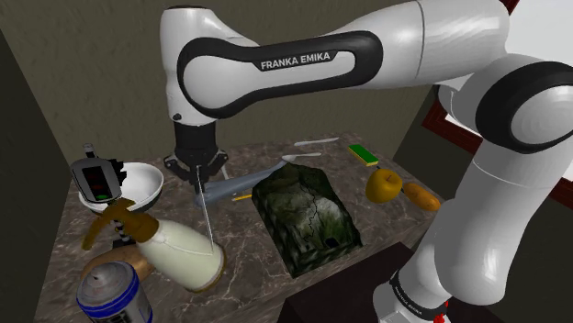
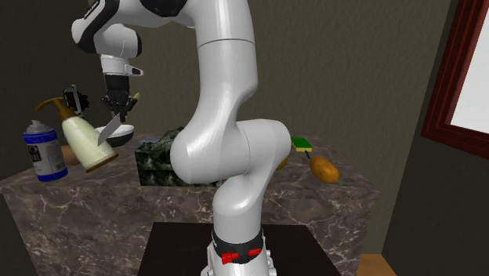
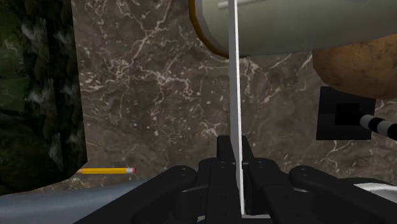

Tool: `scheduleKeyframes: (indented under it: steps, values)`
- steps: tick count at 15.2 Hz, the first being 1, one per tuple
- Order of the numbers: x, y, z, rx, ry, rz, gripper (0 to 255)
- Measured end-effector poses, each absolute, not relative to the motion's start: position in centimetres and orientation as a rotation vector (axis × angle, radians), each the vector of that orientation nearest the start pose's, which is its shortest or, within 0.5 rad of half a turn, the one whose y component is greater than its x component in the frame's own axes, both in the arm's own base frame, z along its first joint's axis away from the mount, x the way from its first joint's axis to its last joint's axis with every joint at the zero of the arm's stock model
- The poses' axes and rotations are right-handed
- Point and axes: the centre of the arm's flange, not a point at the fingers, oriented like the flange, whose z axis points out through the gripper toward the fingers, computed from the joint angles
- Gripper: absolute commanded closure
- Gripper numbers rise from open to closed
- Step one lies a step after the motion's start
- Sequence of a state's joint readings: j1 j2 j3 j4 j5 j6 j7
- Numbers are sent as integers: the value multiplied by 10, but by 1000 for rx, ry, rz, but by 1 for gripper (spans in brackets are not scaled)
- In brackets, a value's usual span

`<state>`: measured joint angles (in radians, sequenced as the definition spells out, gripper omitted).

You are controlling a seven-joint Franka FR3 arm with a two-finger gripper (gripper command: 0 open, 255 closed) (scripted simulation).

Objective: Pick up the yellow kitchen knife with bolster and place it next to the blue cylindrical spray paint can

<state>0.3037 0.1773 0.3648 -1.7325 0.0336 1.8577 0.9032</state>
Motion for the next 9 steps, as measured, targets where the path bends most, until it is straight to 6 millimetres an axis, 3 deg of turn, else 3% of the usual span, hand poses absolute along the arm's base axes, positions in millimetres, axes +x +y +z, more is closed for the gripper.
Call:
scheduleKeyframes:
  steps: [9]
  values:
    - [483, 369, 428, -3076, 385, 149, 255]
